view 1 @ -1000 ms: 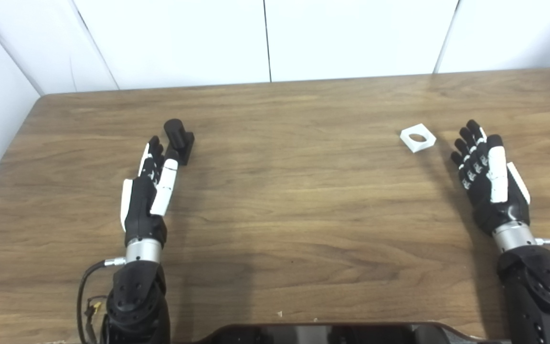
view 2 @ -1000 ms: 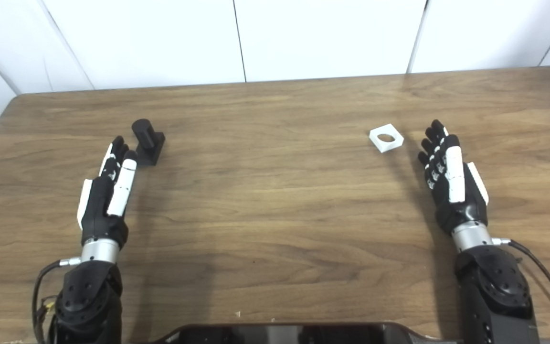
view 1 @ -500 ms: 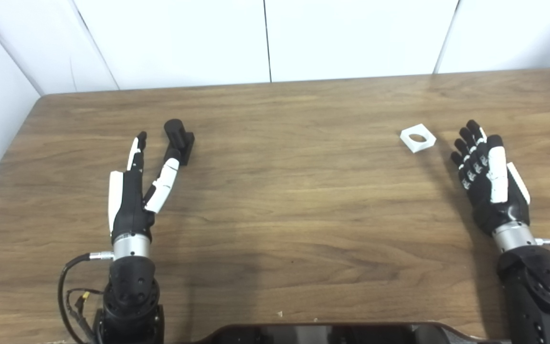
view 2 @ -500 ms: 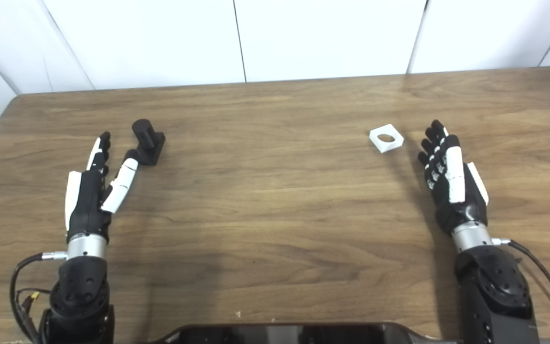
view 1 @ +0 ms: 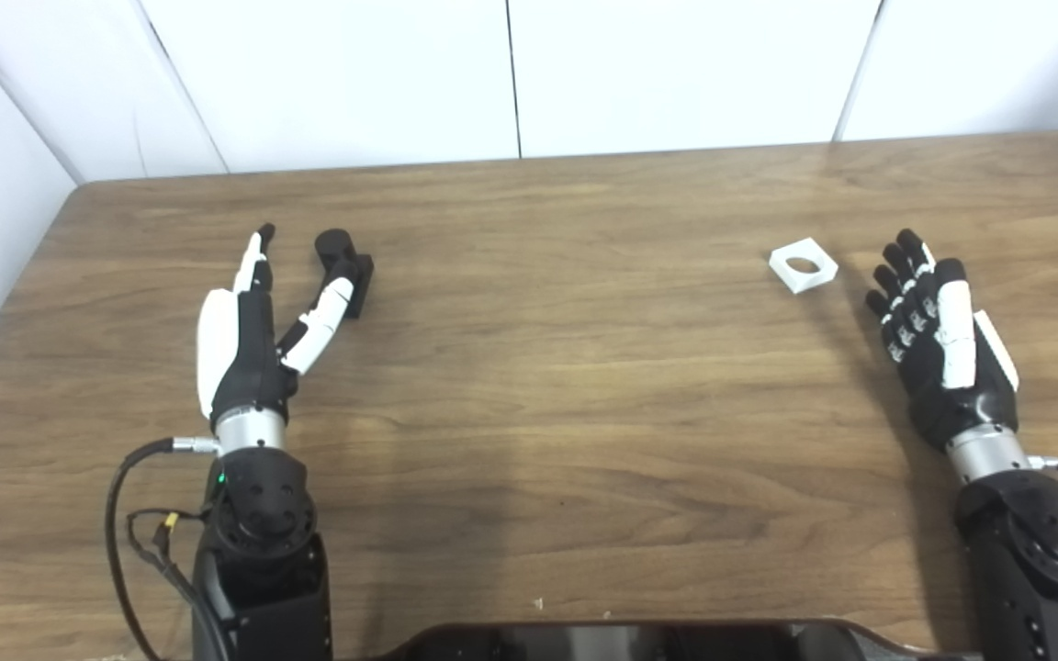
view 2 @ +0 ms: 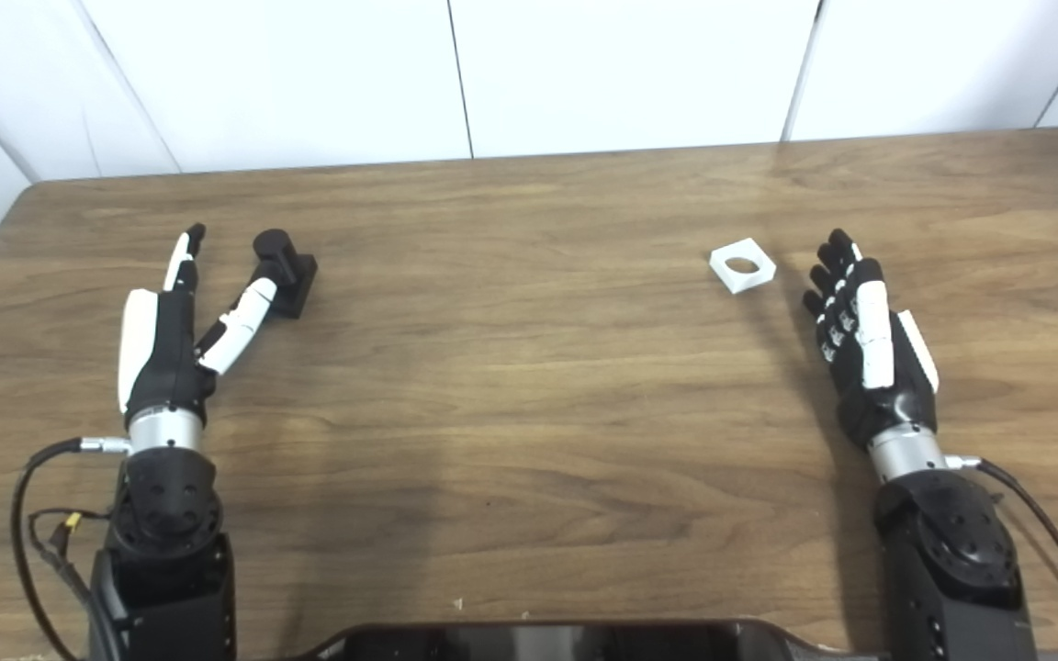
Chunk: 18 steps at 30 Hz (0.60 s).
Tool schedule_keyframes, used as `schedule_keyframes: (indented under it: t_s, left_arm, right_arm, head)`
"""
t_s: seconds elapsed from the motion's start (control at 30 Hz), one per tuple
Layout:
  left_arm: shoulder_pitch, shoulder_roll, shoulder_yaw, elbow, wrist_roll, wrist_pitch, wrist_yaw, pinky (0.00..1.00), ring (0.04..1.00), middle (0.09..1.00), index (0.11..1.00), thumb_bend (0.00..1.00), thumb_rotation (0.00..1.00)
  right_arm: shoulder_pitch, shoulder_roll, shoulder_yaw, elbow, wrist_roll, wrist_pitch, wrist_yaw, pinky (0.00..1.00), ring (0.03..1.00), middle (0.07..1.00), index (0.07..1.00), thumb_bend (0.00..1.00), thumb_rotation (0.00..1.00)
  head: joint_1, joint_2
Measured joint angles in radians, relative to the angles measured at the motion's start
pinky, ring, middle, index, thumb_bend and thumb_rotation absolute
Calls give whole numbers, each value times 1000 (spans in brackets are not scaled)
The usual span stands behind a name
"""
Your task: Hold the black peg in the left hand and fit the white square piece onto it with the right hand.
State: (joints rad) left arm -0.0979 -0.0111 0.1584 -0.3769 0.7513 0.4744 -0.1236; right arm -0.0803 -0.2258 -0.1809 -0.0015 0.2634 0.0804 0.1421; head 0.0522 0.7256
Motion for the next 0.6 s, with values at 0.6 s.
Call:
schedule_keyframes:
  t_s: [0.6]
  left_arm:
    - [-47, 69, -81, 169, 252, 0, 62, 999, 1000, 1000, 855, 783, 357]
  right_arm:
    - [-2, -1, 2, 3, -3, -3, 1, 1000, 1000, 1000, 1000, 521, 1000]
  head:
    - [2, -3]
